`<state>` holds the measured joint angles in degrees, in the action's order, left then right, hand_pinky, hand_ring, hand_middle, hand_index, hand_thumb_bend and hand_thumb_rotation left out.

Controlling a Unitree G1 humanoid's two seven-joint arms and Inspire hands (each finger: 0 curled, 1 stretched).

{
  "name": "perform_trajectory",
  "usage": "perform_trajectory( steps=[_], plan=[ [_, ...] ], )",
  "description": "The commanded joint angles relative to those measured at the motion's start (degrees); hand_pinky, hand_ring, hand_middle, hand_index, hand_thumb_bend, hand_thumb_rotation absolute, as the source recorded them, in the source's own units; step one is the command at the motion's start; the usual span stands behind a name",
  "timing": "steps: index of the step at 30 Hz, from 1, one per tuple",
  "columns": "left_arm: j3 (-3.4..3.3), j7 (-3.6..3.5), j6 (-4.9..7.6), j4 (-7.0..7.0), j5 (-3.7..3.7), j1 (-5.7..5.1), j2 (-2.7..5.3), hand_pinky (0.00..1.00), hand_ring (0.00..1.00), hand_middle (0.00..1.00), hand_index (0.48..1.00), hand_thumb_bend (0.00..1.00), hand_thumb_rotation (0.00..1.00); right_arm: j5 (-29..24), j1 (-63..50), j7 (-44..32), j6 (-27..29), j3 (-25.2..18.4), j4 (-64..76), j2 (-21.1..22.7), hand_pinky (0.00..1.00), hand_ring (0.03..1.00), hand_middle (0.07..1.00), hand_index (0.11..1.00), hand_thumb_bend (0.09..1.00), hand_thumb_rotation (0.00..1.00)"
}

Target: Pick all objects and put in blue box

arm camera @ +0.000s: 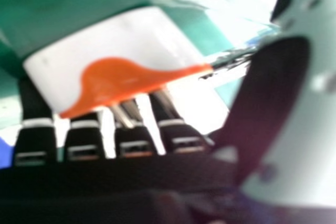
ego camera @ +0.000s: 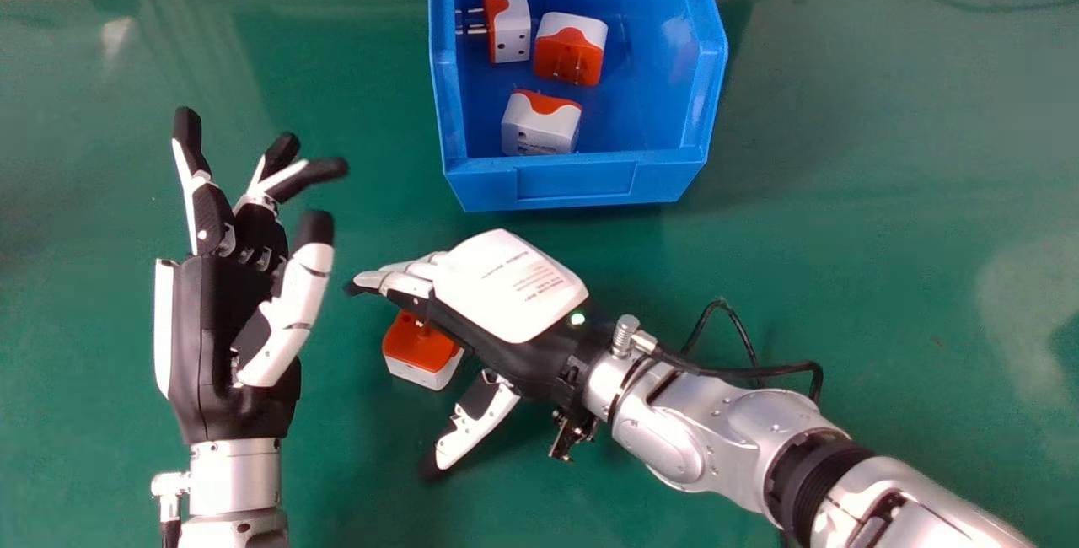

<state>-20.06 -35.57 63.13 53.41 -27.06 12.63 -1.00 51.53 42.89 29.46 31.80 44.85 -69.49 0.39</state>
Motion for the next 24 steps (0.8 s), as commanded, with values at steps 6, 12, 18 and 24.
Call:
perform_trajectory(
  steps=[6,12,18,24],
  plan=[
    [0.20,-0.22,0.44,-0.87,0.47,0.55,-0.30,1.00,0.89,0.50,0.613,0.48,0.06,0.68,0.25,1.41,-0.46,1.17,-0.30,-0.94,0.56,0.749,0.814,0.820,1.000,0.31],
    [0.14,-0.29,0.36,-0.77,0.36,0.65,-0.38,1.00,0.89,0.48,0.584,0.48,0.04,-1.07,-0.30,2.98,2.33,-0.37,-0.25,-0.71,0.53,0.686,0.757,0.767,0.987,0.23],
    [-0.22,-0.25,0.65,-0.28,0.23,0.96,-0.63,1.00,0.88,0.47,0.564,0.49,0.02,0.22,0.14,6.15,3.03,0.01,-0.47,-0.43,0.49,0.603,0.652,0.676,0.821,0.15],
    [-0.48,-0.09,0.68,-0.75,-0.04,0.92,-0.69,1.00,0.88,0.46,0.550,0.49,0.01,0.04,0.40,5.43,3.67,-0.07,-0.56,-0.26,0.46,0.533,0.594,0.619,0.712,0.09]
  ],
)
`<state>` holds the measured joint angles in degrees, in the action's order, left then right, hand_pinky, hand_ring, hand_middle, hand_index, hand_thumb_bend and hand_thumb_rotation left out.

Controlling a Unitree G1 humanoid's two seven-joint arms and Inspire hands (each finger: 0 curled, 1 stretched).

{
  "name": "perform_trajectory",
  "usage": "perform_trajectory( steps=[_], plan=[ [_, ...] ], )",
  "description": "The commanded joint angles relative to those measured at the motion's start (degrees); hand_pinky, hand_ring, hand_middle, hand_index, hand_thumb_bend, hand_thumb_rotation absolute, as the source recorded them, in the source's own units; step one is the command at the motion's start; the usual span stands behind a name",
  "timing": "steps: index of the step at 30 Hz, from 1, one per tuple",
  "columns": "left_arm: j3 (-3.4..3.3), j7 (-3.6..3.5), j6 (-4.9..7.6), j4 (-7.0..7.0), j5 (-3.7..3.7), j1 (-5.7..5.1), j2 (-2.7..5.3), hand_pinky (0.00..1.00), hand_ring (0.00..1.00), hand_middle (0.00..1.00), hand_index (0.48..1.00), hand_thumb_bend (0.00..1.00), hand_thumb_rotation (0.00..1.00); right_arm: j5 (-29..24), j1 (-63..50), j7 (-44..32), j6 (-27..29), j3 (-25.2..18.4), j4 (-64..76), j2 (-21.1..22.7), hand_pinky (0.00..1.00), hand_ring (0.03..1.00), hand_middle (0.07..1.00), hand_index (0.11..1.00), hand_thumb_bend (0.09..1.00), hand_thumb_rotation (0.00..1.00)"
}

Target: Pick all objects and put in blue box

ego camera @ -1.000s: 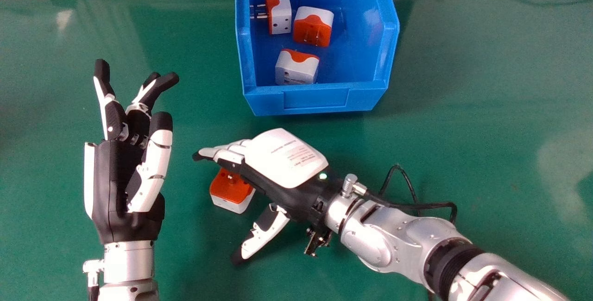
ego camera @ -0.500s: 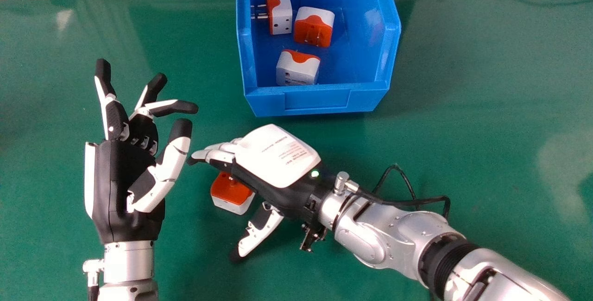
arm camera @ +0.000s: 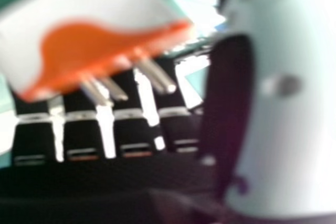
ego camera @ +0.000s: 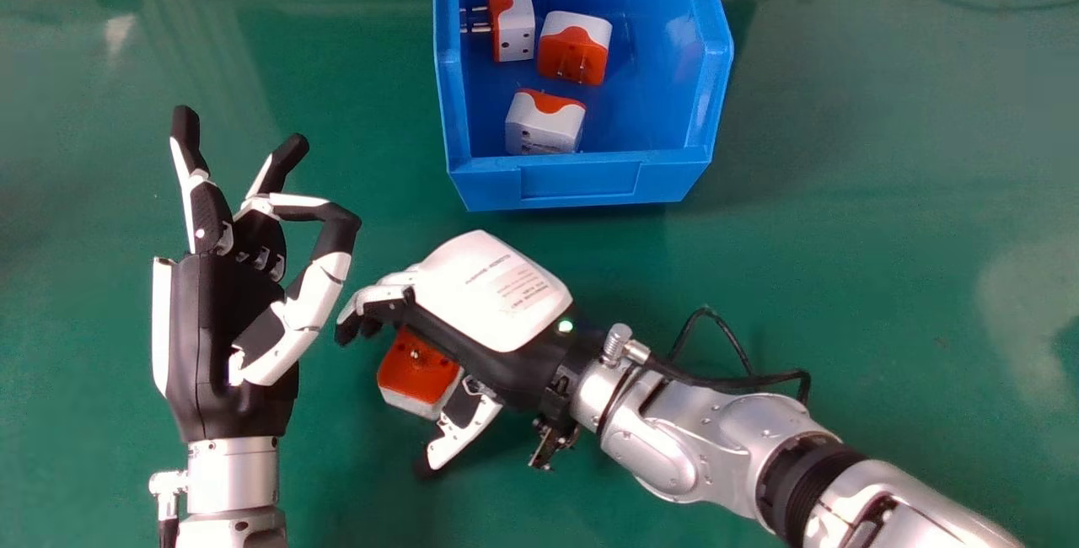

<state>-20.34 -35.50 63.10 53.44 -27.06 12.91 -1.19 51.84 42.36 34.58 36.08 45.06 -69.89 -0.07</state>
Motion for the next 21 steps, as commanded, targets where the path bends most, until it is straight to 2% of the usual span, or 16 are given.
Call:
perform_trajectory(
  steps=[1,2,5,8,11,15,21],
  plan=[
    [-0.26,-0.22,0.69,-0.87,-0.13,0.62,-0.49,1.00,0.88,0.46,0.550,0.49,0.01,-0.25,0.97,0.22,-0.61,-0.26,-0.15,0.21,0.46,0.533,0.594,0.619,0.712,0.09],
    [-0.35,-0.24,0.73,-0.87,-0.16,0.62,-0.48,1.00,0.87,0.46,0.545,0.49,0.01,-0.26,1.00,0.10,-0.63,-0.27,-0.16,0.23,0.44,0.510,0.574,0.598,0.673,0.07],
    [-0.59,-0.34,0.93,-0.75,-0.23,0.75,-0.45,1.00,0.87,0.46,0.540,0.50,0.01,-0.10,1.08,0.17,-0.82,-0.14,0.03,0.40,0.43,0.490,0.558,0.582,0.642,0.06],
    [-0.63,0.05,1.37,-0.52,0.28,0.91,-0.36,1.00,0.87,0.46,0.534,0.50,0.01,-0.25,1.07,-0.07,-0.56,-0.22,0.10,0.64,0.42,0.474,0.546,0.569,0.617,0.05],
    [-0.81,-0.53,1.48,-0.11,0.01,1.19,-0.44,1.00,0.87,0.46,0.529,0.50,0.01,-0.48,0.98,-0.55,0.02,-0.36,0.22,1.07,0.41,0.461,0.535,0.559,0.597,0.04],
    [-1.07,-1.37,0.86,0.06,-0.65,1.34,-0.46,1.00,0.87,0.46,0.524,0.50,0.00,-0.60,1.01,-1.21,0.34,-0.54,0.54,1.56,0.40,0.449,0.526,0.553,0.581,0.03],
    [-1.30,-1.24,1.25,0.22,-0.53,1.53,-0.52,1.00,0.87,0.46,0.514,0.50,0.00,-0.96,0.92,-1.42,1.80,-1.16,1.58,3.05,0.39,0.431,0.516,0.542,0.557,0.02]
  ],
)
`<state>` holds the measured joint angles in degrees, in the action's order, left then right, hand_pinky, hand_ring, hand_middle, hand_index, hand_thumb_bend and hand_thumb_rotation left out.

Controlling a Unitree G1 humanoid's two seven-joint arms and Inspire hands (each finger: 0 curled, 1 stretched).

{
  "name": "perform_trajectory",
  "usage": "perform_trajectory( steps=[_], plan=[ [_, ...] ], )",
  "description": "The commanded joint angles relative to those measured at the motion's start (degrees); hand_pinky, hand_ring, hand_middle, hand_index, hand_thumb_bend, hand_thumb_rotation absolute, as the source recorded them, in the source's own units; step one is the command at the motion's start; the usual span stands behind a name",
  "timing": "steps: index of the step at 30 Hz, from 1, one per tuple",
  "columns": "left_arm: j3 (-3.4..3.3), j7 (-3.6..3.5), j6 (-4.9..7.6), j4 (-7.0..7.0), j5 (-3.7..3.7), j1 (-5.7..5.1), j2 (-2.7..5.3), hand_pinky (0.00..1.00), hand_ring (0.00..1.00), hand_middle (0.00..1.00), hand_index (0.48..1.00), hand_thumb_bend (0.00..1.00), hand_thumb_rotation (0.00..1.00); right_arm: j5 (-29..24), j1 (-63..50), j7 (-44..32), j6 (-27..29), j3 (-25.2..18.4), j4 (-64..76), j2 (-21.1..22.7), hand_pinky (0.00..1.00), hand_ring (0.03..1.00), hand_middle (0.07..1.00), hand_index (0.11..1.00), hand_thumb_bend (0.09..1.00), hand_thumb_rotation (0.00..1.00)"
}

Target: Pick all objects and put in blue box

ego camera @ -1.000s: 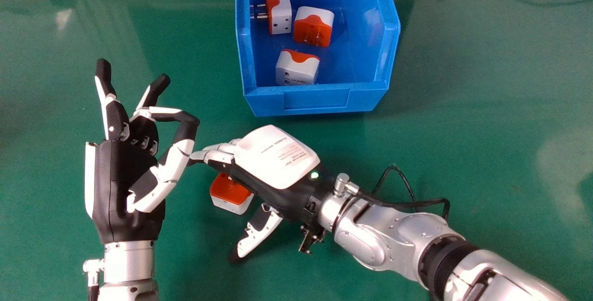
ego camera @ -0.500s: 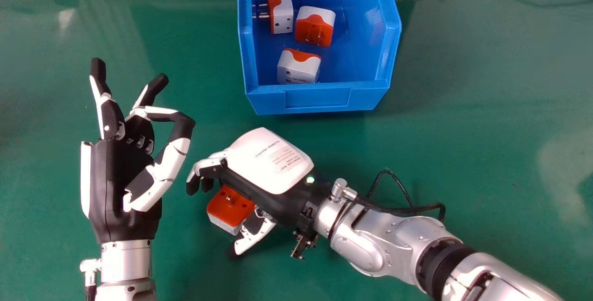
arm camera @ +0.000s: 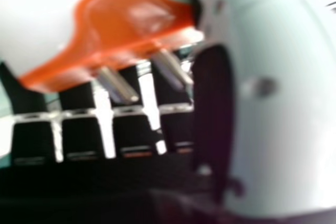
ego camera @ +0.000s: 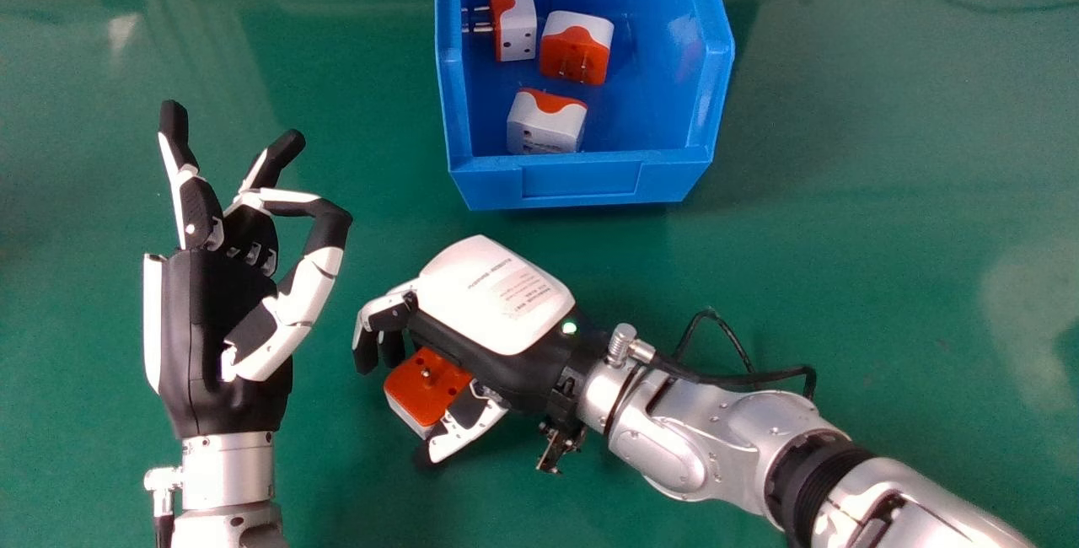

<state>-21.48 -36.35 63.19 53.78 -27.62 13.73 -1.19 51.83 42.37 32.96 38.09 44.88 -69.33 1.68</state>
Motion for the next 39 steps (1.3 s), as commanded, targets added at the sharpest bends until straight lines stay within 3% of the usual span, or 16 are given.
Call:
perform_trajectory(
  steps=[1,4,9,13,18,20,26,32,38,39],
  plan=[
    [-0.21,-0.45,1.19,-0.06,-0.01,0.73,-0.52,1.00,0.87,0.46,0.514,0.50,0.00,-1.02,0.85,0.25,0.15,-1.14,1.39,1.70,0.39,0.431,0.516,0.542,0.557,0.02],
    [-0.45,-0.66,1.09,0.17,-0.15,0.93,-0.54,1.00,0.87,0.47,0.511,0.50,0.00,-1.26,0.55,0.73,1.23,-1.79,2.97,3.21,0.38,0.421,0.512,0.540,0.549,0.02],
    [-0.51,-0.19,1.52,0.22,0.31,1.06,-0.41,1.00,0.87,0.47,0.505,0.50,0.00,-2.75,-0.65,0.09,3.68,-4.08,7.18,6.25,0.37,0.411,0.507,0.534,0.537,0.01],
    [-0.71,0.51,2.01,0.68,0.88,1.19,-0.62,1.00,0.87,0.47,0.503,0.50,0.00,-5.06,-2.57,-2.13,5.74,-6.36,11.81,9.02,0.37,0.408,0.507,0.530,0.533,0.01],
    [-0.77,2.33,3.15,1.40,2.41,1.40,-0.77,1.00,0.87,0.48,0.500,0.50,0.00,-11.63,-6.97,-8.98,8.67,-12.42,24.17,15.09,0.36,0.395,0.505,0.530,0.526,0.00],
    [-0.66,2.37,3.07,1.61,2.41,1.51,-0.76,1.00,0.87,0.48,0.500,0.50,0.00,-14.58,-8.87,-11.90,8.87,-15.22,29.62,16.90,0.36,0.395,0.505,0.530,0.526,0.00],
    [-0.41,0.25,1.58,1.19,0.72,1.67,-0.40,1.00,0.87,0.49,0.497,0.50,0.00,-21.24,-11.33,-16.12,10.34,-22.50,40.40,18.86,0.35,0.392,0.506,0.526,0.522,0.00],
    [-0.65,-2.16,0.54,1.05,-1.06,1.96,-0.22,1.00,0.86,0.49,0.495,0.50,0.00,-20.41,-6.19,-14.00,10.23,-28.86,41.26,18.72,0.33,0.405,0.502,0.514,0.521,0.00],
    [-1.09,-3.46,0.20,2.12,-1.88,2.59,-0.11,1.00,0.86,0.49,0.494,0.50,0.00,-19.99,6.93,-16.96,1.91,-31.89,33.02,20.04,0.28,0.356,0.493,0.513,0.522,0.00],
    [-1.16,-3.41,0.30,2.30,-1.81,2.71,-0.09,1.00,0.86,0.49,0.494,0.50,0.00,-19.72,9.22,-16.91,0.47,-31.88,30.44,19.92,0.27,0.351,0.489,0.509,0.523,0.00]
  ],
)
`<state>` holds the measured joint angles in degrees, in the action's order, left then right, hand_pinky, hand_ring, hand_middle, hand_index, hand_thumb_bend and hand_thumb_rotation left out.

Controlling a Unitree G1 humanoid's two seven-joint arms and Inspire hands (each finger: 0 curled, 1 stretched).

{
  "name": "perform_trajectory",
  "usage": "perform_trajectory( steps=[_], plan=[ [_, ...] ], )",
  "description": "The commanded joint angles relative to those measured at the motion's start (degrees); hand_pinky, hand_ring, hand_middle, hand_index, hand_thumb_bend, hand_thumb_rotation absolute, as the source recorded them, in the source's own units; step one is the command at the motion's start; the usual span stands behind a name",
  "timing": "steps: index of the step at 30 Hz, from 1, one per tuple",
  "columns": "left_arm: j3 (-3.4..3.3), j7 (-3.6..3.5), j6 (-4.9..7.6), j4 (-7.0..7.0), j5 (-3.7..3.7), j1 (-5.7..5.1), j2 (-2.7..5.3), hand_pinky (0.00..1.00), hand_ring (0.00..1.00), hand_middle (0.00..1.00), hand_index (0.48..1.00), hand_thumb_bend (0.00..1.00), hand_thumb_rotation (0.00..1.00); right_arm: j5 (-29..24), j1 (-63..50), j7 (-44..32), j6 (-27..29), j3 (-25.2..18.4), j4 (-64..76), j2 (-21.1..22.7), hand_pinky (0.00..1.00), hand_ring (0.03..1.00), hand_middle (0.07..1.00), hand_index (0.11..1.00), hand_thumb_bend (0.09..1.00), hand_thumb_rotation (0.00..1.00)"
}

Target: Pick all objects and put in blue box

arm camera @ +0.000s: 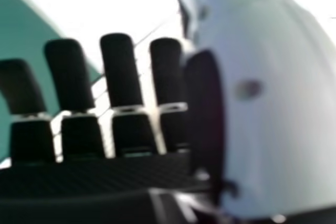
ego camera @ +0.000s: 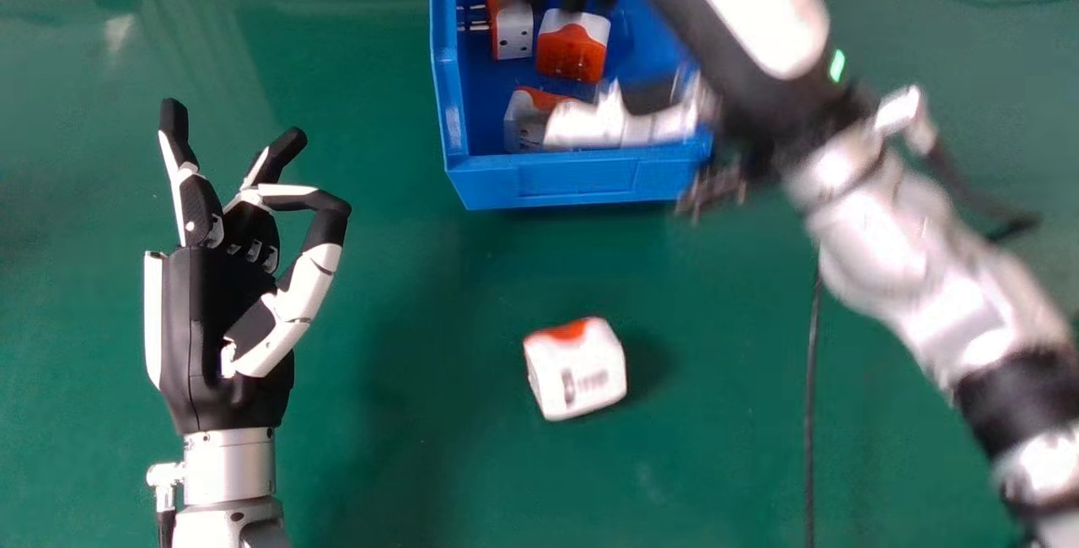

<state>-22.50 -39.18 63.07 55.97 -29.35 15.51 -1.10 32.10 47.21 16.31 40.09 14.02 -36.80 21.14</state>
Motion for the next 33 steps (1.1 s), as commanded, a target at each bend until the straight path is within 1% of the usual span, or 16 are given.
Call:
perform_trajectory(
  steps=[1,6,10,13,18,19,20,21,22,23,25,27,28,31,32,33],
  plan=[
    [-0.21,-0.52,0.52,0.22,0.01,1.00,-0.15,1.00,0.86,0.49,0.494,0.50,0.00,0.23,5.89,-0.06,-2.33,-0.93,-3.91,0.34,0.27,0.351,0.489,0.509,0.523,0.00],
    [-0.45,0.31,1.67,1.01,1.09,1.18,-0.05,1.00,0.86,0.49,0.493,0.50,0.00,1.49,15.14,1.26,-6.48,0.12,-15.12,-0.45,0.29,0.358,0.494,0.521,0.518,0.00],
    [-0.42,0.94,2.14,1.25,1.38,1.19,0.19,1.00,0.86,0.49,0.493,0.50,0.00,1.09,15.84,0.79,-4.98,0.23,-16.62,-0.16,0.30,0.364,0.494,0.525,0.517,0.00],
    [-0.28,0.97,2.54,1.01,1.24,1.16,0.57,1.00,0.86,0.49,0.493,0.50,0.00,-5.00,12.20,-6.92,-0.26,-1.05,-15.58,-0.44,0.31,0.369,0.492,0.528,0.516,0.00],
    [-0.10,1.50,2.49,1.00,1.78,1.02,0.53,1.00,0.86,0.50,0.492,0.50,0.00,-12.80,2.65,-16.70,6.14,-1.92,-8.94,0.89,0.32,0.377,0.492,0.531,0.515,0.00],
    [-0.06,1.50,2.32,0.81,1.76,0.95,0.54,1.00,0.86,0.50,0.492,0.50,0.00,-14.07,0.64,-18.12,7.47,-2.15,-7.68,1.14,0.34,0.405,0.514,0.555,0.590,0.00],
    [-0.09,1.47,2.18,0.78,1.70,0.92,0.54,1.00,0.86,0.50,0.492,0.50,0.00,-15.38,-1.60,-19.54,9.05,-2.35,-6.47,1.48,0.34,0.405,0.514,0.555,0.590,0.00],
    [-0.15,1.36,1.98,0.84,1.57,0.96,0.50,1.00,0.86,0.50,0.492,0.50,0.00,-16.28,-3.69,-20.60,10.63,-2.52,-5.44,1.87,0.36,0.439,0.539,0.581,0.656,0.02],
    [-0.24,1.19,1.80,0.97,1.43,1.03,0.44,1.00,0.86,0.50,0.492,0.50,0.00,-16.97,-5.63,-21.42,12.11,-2.69,-4.55,2.29,0.36,0.439,0.539,0.581,0.656,0.02],
    [-0.32,1.07,1.68,1.07,1.33,1.09,0.39,1.00,0.86,0.50,0.492,0.50,0.00,-17.45,-7.26,-22.03,13.35,-2.89,-3.80,2.66,0.39,0.476,0.570,0.607,0.715,0.05],
    [-0.38,1.13,1.55,1.12,1.37,1.18,0.29,1.00,0.85,0.50,0.492,0.50,0.00,-18.14,-9.99,-23.10,15.02,-3.37,-2.44,3.49,0.43,0.511,0.597,0.632,0.765,0.08],
    [-0.49,1.23,1.44,1.40,1.49,1.29,0.05,1.00,0.85,0.50,0.492,0.50,0.00,-18.64,-13.02,-24.05,16.43,-3.94,-1.27,4.53,0.43,0.511,0.597,0.632,0.765,0.08],
    [-0.53,1.26,1.41,1.50,1.51,1.32,-0.03,1.00,0.85,0.50,0.491,0.50,0.00,-18.68,-14.01,-24.37,16.83,-4.22,-0.87,4.78,0.46,0.543,0.622,0.653,0.806,0.10],
    [-0.73,0.94,1.18,1.64,1.14,1.38,-0.23,1.00,0.85,0.50,0.491,0.50,0.00,-16.50,-19.16,-24.16,17.38,-4.70,1.27,6.09,0.48,0.570,0.643,0.671,0.839,0.12],
    [-0.78,0.89,1.12,1.66,1.08,1.38,-0.26,1.00,0.85,0.57,0.491,0.50,0.02,-15.90,-20.20,-24.05,17.28,-4.81,1.85,6.35,0.50,0.590,0.659,0.686,0.865,0.14],
    [-0.82,0.73,0.93,1.56,0.94,1.35,-0.29,1.00,0.85,0.57,0.491,0.50,0.02,-15.24,-21.15,-23.89,17.24,-4.87,2.22,6.58,0.50,0.590,0.659,0.686,0.865,0.14]
  ],
)
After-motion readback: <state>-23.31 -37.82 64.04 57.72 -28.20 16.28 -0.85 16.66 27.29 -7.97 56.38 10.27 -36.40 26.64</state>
